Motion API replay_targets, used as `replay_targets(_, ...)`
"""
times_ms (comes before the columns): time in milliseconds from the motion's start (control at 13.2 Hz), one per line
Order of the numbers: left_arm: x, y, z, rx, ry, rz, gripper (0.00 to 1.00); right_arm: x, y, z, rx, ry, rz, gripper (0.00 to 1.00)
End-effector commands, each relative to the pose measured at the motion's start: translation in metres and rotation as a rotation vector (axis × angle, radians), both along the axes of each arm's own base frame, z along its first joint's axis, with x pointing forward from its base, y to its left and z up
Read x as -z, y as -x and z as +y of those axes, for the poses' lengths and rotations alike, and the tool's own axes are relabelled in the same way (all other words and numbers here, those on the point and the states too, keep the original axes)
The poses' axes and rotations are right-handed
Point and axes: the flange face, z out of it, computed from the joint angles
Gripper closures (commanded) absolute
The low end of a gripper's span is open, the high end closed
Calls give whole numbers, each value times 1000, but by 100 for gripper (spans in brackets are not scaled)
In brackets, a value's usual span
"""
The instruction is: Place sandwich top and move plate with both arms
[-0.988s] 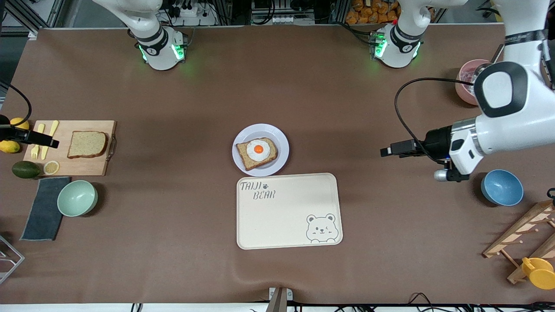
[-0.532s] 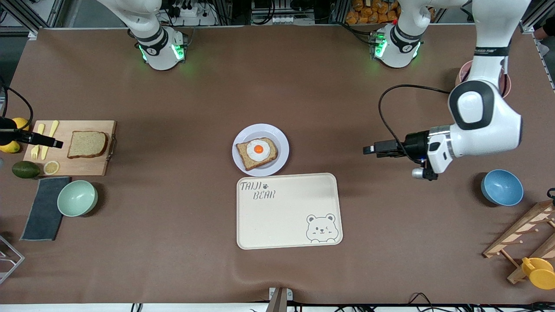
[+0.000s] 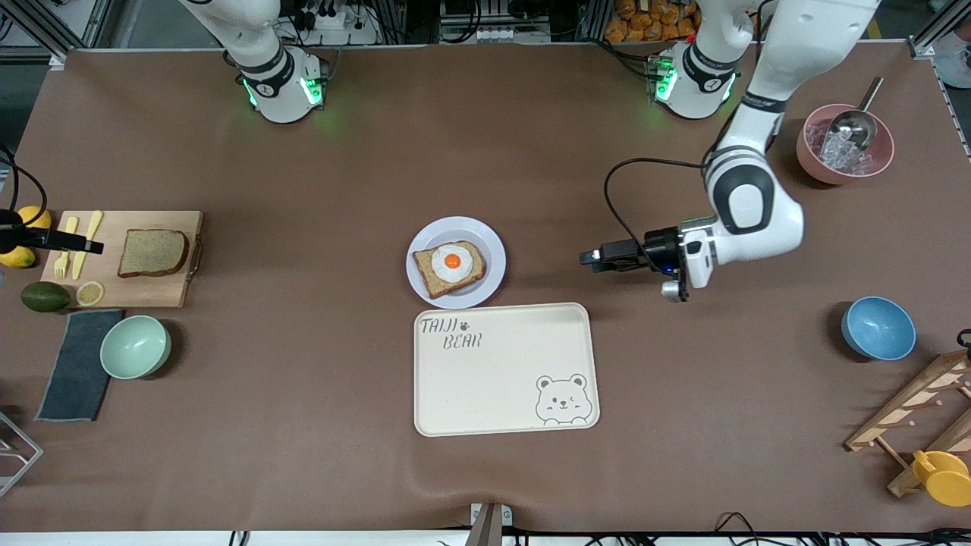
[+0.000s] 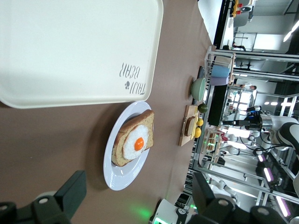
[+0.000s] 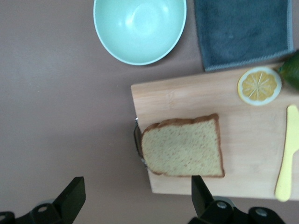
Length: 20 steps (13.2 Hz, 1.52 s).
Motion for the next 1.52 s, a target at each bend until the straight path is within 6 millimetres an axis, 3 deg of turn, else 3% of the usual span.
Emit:
replay_targets(0,14,10,-27,-31,-5,13,0,22,8,-23,-43,-30,-36,0)
replay_targets(228,38,20,-48,-27,-6,51,0,53,26,-39,-76,-23,-74,0)
replay_targets(760,48,29,-74,-55,-57,54,0,114,54,-74,-98,-83,-115,17)
replay_targets(1064,50,27,-80,-54,-53,55,0,137,66,-75,-82,-66,-120,21)
replay_targets(1444,53,29,-93,-58,-39,62,0,161,71,-73,-97,-122,-156,38)
